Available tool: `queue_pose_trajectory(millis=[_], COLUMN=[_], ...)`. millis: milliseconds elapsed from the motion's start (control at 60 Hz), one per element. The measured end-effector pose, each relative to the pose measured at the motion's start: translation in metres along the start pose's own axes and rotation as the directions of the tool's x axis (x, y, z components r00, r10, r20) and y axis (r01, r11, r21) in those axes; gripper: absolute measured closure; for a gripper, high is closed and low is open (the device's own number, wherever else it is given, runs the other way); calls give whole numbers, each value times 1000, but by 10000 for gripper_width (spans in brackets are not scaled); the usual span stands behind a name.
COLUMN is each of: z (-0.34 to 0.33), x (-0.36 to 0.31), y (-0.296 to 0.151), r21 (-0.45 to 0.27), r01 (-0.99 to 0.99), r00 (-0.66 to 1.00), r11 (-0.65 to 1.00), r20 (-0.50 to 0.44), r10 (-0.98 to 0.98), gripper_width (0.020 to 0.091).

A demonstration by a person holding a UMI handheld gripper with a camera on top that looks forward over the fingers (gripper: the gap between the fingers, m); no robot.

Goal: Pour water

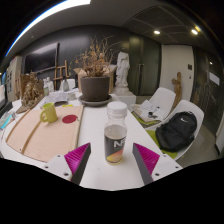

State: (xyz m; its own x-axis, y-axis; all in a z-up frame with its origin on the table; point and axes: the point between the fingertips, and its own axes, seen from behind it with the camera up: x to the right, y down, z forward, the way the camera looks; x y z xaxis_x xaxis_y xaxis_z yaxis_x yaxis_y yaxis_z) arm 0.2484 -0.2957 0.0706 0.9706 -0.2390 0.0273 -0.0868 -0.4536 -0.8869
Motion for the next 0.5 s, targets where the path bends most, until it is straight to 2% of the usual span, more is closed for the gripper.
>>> queue_pose_trajectory(millis=[67,133,217,250,283,300,417,500], z=[22,38,55,60,65,66,72,74], x=[7,5,1,0,2,2,2,1], y=[0,-3,-4,-4,-7,-8,-12,-14], r21=[13,28,43,47,60,69,90,85], r01=[-4,-20,-28,-21,-12,-8,-6,-17], r00=[1000,998,996,995,996,996,997,997], r11=[1000,999,999,999,998,998,996,996], r20=[16,53,91,98,94,90,83,78], r10=[4,19,24,17,7,2,-2,10], gripper_width=[252,290,426,518,649,678,718,810])
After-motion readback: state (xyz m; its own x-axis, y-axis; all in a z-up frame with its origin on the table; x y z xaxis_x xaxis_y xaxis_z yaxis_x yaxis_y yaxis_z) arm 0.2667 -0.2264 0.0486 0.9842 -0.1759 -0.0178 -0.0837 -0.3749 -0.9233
